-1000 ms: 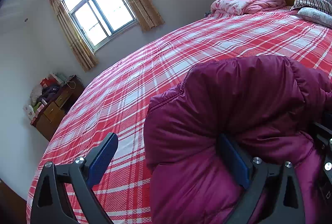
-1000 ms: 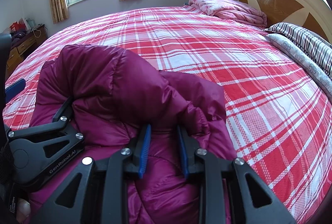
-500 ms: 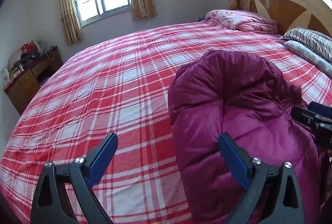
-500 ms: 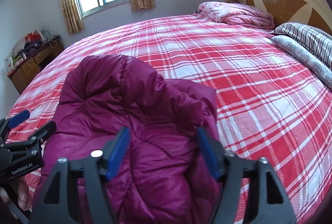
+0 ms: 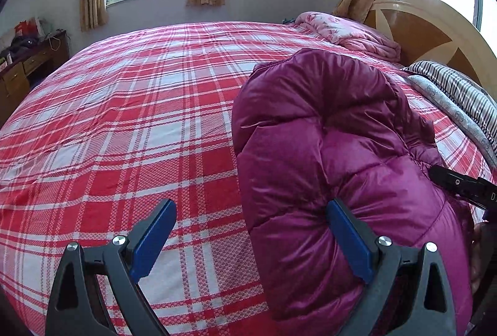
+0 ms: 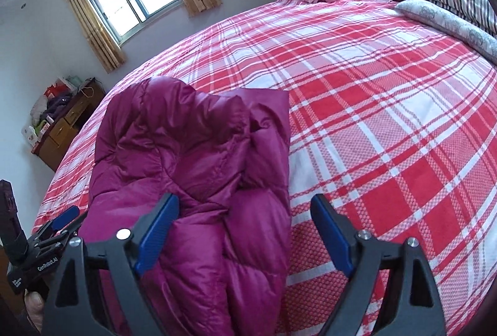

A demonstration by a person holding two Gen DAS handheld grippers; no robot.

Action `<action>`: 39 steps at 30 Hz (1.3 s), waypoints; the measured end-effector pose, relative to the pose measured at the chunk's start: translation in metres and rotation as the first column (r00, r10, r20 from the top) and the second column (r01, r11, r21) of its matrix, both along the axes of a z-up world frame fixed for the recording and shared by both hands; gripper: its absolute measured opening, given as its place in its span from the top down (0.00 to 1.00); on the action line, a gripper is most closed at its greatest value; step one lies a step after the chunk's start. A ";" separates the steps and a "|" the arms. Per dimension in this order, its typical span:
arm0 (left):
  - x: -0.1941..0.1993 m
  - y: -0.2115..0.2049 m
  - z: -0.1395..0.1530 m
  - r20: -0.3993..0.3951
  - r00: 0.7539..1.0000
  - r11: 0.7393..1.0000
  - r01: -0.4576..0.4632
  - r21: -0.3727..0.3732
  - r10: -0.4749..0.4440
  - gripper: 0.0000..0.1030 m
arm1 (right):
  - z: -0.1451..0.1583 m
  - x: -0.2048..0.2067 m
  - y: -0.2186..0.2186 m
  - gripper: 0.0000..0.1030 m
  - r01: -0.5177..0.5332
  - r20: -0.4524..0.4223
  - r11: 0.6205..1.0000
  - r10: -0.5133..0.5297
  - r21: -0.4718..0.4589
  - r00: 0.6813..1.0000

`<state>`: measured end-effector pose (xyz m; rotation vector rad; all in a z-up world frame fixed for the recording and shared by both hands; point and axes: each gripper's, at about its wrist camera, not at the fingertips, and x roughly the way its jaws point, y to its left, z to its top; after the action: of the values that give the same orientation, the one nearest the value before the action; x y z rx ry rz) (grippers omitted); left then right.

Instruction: Fold large clothes

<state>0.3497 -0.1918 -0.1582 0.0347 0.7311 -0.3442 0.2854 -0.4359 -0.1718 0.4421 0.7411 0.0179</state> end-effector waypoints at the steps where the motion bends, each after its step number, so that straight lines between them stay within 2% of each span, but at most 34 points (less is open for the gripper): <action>1: 0.000 -0.001 -0.001 0.003 1.000 1.000 0.005 0.000 -0.005 0.05 | -0.003 0.001 -0.003 0.17 -0.002 -0.001 1.000 0.002 0.027 1.000; 4: 0.004 -0.003 -0.005 -0.004 1.000 1.000 0.014 -0.009 -0.014 0.05 | -0.012 0.001 -0.007 0.21 -0.016 0.004 0.996 0.016 0.091 1.000; 8: 0.008 -0.006 -0.006 -0.018 1.000 1.000 0.018 -0.017 -0.018 0.05 | -0.014 0.000 -0.005 0.27 -0.045 0.015 0.994 0.043 0.097 0.999; 10: 0.007 -0.009 -0.005 -0.008 1.000 1.000 0.022 -0.005 -0.022 0.05 | -0.015 0.000 -0.002 0.41 -0.084 0.017 0.989 0.082 0.119 0.996; 17: 0.005 -0.018 -0.003 0.003 0.999 0.999 0.044 0.015 -0.044 0.06 | -0.016 -0.002 0.006 0.44 -0.083 0.011 0.992 0.082 0.093 0.997; 19: 0.003 -0.023 -0.002 0.007 0.998 0.998 0.058 0.020 -0.059 0.09 | -0.016 0.000 0.007 0.47 -0.085 0.007 0.993 0.085 0.087 0.996; 20: 0.002 -0.024 -0.002 0.005 0.997 0.997 0.077 0.017 -0.077 0.18 | -0.016 0.000 0.008 0.49 -0.089 0.006 0.993 0.089 0.082 0.996; 21: 0.000 -0.027 -0.001 0.001 0.994 0.994 0.111 0.006 -0.111 0.34 | -0.016 0.001 0.009 0.53 -0.093 0.009 0.992 0.093 0.080 0.996; 24: -0.011 -0.040 0.004 0.042 0.989 0.988 0.140 0.067 -0.143 0.47 | -0.013 -0.003 0.016 0.63 -0.102 0.027 0.994 0.101 0.046 0.995; 28: -0.019 -0.046 0.007 0.062 0.986 0.983 0.150 0.107 -0.158 0.58 | -0.009 -0.006 0.025 0.69 -0.092 0.044 0.996 0.092 -0.003 0.995; 30: -0.024 -0.048 0.008 0.074 0.985 0.980 0.145 0.134 -0.156 0.72 | -0.007 -0.007 0.029 0.72 -0.086 0.048 0.996 0.087 -0.021 0.995; 33: -0.032 -0.049 0.014 0.098 0.984 0.975 0.128 0.184 -0.148 0.84 | 0.000 -0.010 0.037 0.75 -0.082 0.062 0.995 0.085 -0.051 0.994; 39: -0.044 -0.024 0.034 0.099 0.988 0.985 0.100 0.143 -0.115 0.94 | 0.009 -0.011 0.049 0.76 -0.108 0.073 0.994 0.109 -0.014 0.991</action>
<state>0.3060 -0.2159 -0.1238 0.2227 0.6470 -0.3915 0.2747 -0.3871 -0.1625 0.3896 0.6921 0.1321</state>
